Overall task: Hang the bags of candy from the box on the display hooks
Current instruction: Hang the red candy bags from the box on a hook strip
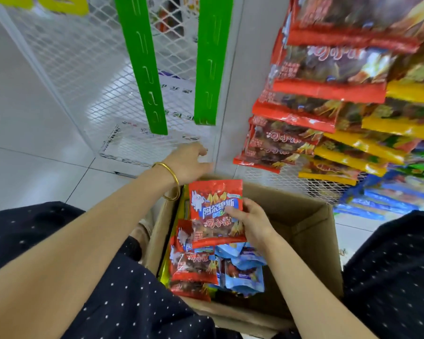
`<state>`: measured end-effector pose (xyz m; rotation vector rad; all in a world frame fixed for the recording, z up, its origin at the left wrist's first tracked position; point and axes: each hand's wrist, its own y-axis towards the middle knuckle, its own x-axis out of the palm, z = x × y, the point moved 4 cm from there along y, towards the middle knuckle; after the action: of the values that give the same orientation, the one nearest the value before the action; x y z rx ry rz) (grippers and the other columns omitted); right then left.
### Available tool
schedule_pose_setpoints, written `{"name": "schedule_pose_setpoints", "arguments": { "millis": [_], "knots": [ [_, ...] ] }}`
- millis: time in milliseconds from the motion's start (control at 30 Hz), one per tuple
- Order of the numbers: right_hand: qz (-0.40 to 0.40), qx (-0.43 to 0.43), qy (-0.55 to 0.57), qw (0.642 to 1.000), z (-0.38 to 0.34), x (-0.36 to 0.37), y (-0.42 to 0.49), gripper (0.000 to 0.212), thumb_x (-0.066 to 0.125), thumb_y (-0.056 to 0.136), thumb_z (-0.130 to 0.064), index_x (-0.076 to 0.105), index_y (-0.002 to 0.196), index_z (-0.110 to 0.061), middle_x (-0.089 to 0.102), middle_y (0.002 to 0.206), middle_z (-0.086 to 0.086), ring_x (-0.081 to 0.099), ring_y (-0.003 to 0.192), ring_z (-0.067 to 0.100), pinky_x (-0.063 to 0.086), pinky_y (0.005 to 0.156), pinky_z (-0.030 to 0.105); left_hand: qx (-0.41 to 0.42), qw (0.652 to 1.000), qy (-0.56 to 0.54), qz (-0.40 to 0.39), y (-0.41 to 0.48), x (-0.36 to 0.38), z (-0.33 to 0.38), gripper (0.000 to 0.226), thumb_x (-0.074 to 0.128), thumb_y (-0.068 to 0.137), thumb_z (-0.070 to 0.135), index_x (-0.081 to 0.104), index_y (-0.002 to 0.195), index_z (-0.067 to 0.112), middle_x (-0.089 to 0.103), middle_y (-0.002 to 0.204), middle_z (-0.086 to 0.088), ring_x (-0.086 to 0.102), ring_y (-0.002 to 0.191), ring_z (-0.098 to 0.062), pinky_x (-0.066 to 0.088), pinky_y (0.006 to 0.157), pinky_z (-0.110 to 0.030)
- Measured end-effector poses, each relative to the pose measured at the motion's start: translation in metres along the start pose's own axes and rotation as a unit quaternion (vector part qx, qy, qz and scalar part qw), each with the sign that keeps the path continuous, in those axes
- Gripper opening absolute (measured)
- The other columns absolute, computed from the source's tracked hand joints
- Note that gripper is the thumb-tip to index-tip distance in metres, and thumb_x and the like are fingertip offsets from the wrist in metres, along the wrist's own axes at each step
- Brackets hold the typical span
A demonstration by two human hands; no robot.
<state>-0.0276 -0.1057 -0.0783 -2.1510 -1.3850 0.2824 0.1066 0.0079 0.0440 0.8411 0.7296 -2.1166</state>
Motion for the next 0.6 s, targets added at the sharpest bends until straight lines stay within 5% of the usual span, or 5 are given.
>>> {"name": "schedule_pose_setpoints", "arguments": {
  "millis": [133,267,433,500,600],
  "knots": [
    [-0.047,-0.079,0.064,0.994,-0.057,-0.018,-0.032,0.024,0.061,0.086,-0.008,0.057,0.11,-0.008,0.07,0.101,0.013,0.068,0.089,0.027,0.057,0.077,0.041,0.03,0.999,-0.031,0.014,-0.011,0.003,0.022,0.026,0.064,0.085,0.017,0.062,0.104,0.0,0.062,0.098,-0.011,0.057,0.097,-0.026,0.042,0.079,-0.026],
    [0.012,-0.257,-0.035,0.966,-0.112,-0.031,-0.074,0.025,0.058,0.09,-0.017,0.051,0.113,-0.022,0.063,0.114,0.012,0.064,0.102,0.024,0.055,0.082,0.037,0.101,0.985,-0.131,0.042,-0.029,-0.02,0.069,0.002,0.063,0.085,0.007,0.061,0.083,0.007,0.056,0.071,-0.004,0.056,0.072,-0.014,0.049,0.07,-0.031],
    [0.129,-0.53,-0.11,0.831,-0.188,-0.031,-0.148,0.056,0.066,0.084,-0.006,0.031,0.119,-0.032,0.046,0.123,-0.013,0.058,0.108,0.01,0.054,0.084,0.033,0.178,0.967,-0.158,0.09,-0.048,-0.073,0.137,0.003,0.062,0.085,0.007,0.061,0.085,0.01,0.055,0.066,0.002,0.052,0.049,0.007,0.042,0.048,-0.008],
    [0.153,-0.584,-0.147,0.784,-0.221,-0.028,-0.166,0.054,0.065,0.084,-0.011,0.034,0.119,-0.037,0.04,0.126,-0.02,0.051,0.117,0.01,0.049,0.092,0.035,0.199,0.963,-0.152,0.103,-0.051,-0.1,0.165,0.003,0.063,0.085,0.009,0.062,0.085,0.012,0.057,0.067,0.002,0.054,0.054,0.003,0.046,0.054,-0.011],
    [0.199,-0.609,-0.221,0.736,-0.272,-0.029,-0.184,0.036,0.061,0.083,-0.017,0.049,0.111,-0.036,0.047,0.111,-0.027,0.045,0.11,-0.006,0.036,0.095,0.012,0.247,0.947,-0.163,0.125,-0.05,-0.143,0.207,0.003,0.064,0.085,0.013,0.064,0.085,0.016,0.064,0.076,0.001,0.057,0.068,-0.005,0.051,0.07,-0.021]
  ]
}}
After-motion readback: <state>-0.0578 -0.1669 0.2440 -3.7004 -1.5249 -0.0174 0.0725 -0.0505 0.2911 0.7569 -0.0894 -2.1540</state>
